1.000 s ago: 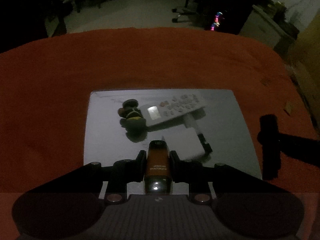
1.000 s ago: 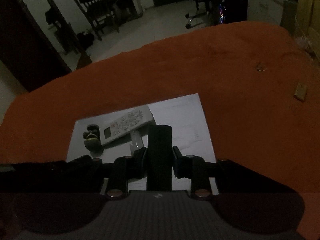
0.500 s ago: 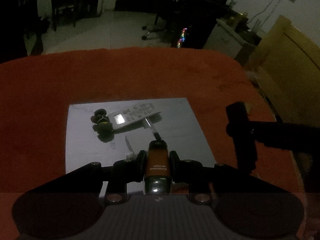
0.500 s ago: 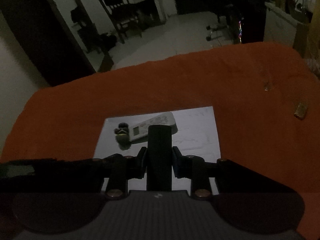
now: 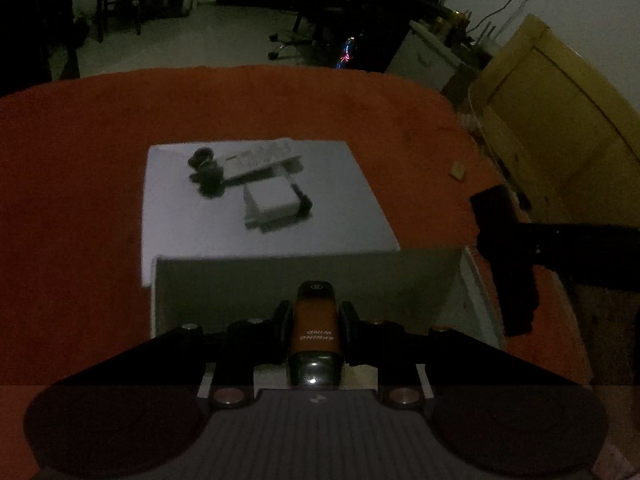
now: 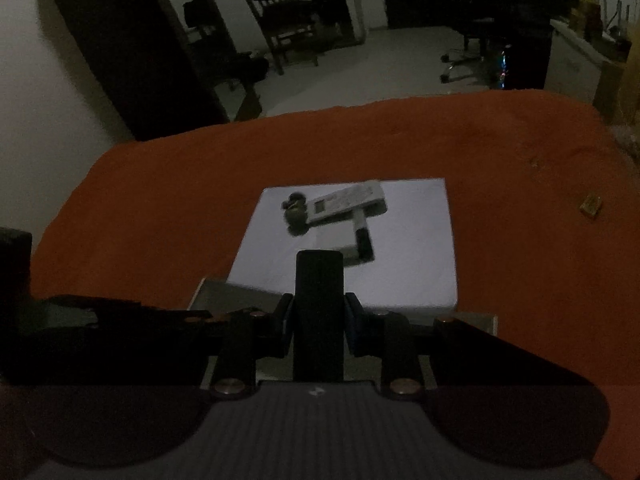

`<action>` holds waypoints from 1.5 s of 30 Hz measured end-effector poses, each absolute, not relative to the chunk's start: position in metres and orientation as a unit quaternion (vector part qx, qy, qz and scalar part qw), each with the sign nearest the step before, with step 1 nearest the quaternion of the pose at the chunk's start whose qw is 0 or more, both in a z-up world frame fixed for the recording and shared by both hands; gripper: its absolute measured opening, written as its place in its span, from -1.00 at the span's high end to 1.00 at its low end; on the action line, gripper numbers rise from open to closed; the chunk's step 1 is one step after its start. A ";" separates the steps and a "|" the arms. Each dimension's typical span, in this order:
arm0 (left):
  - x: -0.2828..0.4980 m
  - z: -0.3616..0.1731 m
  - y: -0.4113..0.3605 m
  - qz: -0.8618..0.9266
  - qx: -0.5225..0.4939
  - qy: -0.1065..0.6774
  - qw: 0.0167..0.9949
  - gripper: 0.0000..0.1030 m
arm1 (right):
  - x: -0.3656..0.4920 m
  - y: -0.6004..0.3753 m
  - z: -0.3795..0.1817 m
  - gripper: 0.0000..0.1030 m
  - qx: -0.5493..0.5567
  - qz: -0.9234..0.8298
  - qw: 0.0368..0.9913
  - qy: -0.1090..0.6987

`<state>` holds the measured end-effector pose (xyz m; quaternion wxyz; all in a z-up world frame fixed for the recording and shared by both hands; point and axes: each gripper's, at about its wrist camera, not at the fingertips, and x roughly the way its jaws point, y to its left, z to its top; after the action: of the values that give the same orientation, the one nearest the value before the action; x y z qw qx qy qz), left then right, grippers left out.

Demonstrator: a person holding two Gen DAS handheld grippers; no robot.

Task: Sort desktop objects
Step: 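Carry the cylinder and black stick into the white box and release them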

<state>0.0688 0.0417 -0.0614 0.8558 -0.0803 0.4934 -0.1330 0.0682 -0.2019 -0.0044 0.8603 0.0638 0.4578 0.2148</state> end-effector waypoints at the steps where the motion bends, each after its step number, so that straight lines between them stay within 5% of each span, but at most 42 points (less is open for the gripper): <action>1: 0.064 -0.061 0.044 -0.132 -0.080 0.492 0.857 0.60 | 0.063 -0.201 -0.005 0.46 0.066 0.218 0.859 0.458; 26: 0.046 -0.169 0.041 -0.105 -0.073 0.568 0.813 0.60 | 0.056 -0.174 -0.156 0.46 0.045 0.248 0.797 0.549; 45: 0.063 -0.196 0.018 -0.063 -0.018 0.603 0.795 0.60 | 0.066 -0.175 -0.206 0.46 0.045 0.235 0.763 0.601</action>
<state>0.0631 0.0178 -0.1957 0.7954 -0.0177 0.6025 -0.0635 0.0656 -0.1755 -0.2065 0.7627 0.0453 0.6010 0.2346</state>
